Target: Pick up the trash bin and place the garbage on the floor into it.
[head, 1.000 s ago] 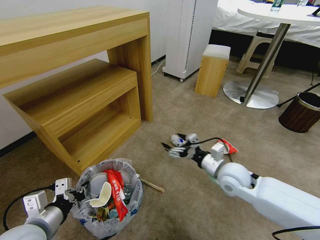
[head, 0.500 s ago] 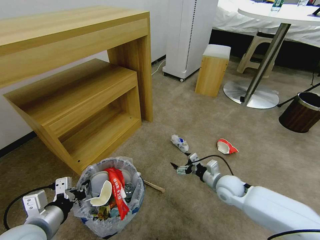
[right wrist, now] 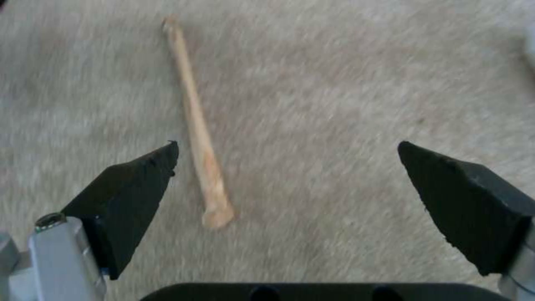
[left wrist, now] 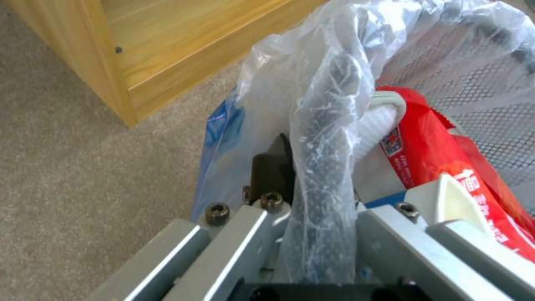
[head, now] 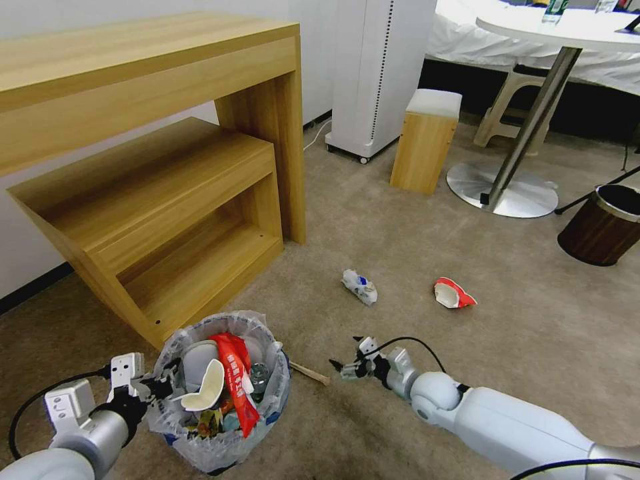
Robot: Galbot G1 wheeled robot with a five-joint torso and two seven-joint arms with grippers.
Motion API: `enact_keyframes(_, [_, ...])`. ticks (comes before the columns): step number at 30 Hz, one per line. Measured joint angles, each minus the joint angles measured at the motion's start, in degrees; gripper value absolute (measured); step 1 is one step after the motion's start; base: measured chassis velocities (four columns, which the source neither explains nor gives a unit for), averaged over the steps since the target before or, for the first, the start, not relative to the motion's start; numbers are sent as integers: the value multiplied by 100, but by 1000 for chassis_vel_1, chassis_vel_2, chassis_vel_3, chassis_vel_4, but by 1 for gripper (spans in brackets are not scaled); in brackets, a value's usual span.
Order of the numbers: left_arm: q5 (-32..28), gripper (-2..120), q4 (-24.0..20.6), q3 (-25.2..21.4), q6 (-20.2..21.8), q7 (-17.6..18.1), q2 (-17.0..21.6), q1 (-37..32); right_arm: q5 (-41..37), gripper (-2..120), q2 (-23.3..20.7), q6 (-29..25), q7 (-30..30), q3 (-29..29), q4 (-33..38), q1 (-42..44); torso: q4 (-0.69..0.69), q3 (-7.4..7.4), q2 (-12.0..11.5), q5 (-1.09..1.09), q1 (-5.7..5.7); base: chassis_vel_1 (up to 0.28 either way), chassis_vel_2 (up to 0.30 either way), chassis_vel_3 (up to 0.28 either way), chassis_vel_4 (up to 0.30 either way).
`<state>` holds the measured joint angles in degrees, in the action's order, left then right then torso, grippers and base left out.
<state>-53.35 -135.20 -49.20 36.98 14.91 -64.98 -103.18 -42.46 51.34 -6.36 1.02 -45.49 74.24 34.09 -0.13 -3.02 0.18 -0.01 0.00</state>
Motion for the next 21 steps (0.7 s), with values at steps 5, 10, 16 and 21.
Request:
enact_keyframes(5, [3, 1, -6, -2, -2, -2, -18, 6, 168, 100, 161, -179, 227, -217, -427, -23, 0, 0, 0, 0, 0, 0, 0, 0, 0])
enact_keyframes(10, [5, 1, -17, -2, -4, -12, -37, -5, 245, 100, 315, -307, 339, -286, -800, -23, 0, 0, 0, 1, 0, 0, 0, 0, 0])
enact_keyframes(16, [32, 1, -19, 7, -7, -26, -106, 0, 283, 100, 436, -388, 499, -374, -1046, -84, 0, 0, 0, 0, 0, 0, 0, 0, 0])
enact_keyframes(21, [76, 1, -50, 20, -9, -54, -162, -18, 313, 100, 556, -439, 617, -482, -1199, -129, 0, 0, 0, 0, 0, 0, 0, 0, 0])
